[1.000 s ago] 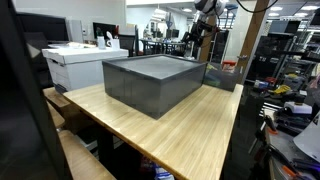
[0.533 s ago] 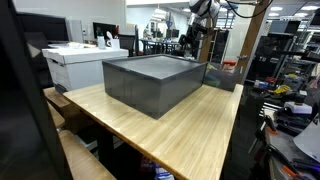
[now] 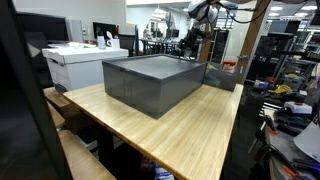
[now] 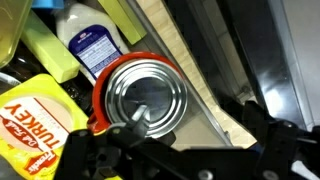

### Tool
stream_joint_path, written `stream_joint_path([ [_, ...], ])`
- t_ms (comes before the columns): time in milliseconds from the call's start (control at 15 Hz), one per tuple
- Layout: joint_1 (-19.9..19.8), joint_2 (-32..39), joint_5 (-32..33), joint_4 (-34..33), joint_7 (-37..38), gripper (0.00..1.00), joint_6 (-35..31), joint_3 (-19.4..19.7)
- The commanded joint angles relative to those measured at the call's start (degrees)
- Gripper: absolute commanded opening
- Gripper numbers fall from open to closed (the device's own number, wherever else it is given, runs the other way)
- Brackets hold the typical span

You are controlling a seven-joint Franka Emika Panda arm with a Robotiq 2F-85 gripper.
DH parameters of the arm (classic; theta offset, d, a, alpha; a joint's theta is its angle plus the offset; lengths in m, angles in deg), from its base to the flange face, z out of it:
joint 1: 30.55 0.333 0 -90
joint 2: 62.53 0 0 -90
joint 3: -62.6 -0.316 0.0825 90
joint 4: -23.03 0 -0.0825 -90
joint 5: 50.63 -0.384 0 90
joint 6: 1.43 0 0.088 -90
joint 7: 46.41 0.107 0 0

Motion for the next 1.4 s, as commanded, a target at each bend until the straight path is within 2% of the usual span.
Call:
stream_joint_path([
  [0, -2.0, -0.6, -3.1, 0.9, 0.1, 1.00, 0.6, -0.5],
  [733, -2.1, -5.0, -2.5, 4.1, 1.3, 1.00, -0.4, 1.9],
  [1333, -2.2, -1.1, -1.4, -1.9, 2.3, 1.00, 4.8, 1.2],
])
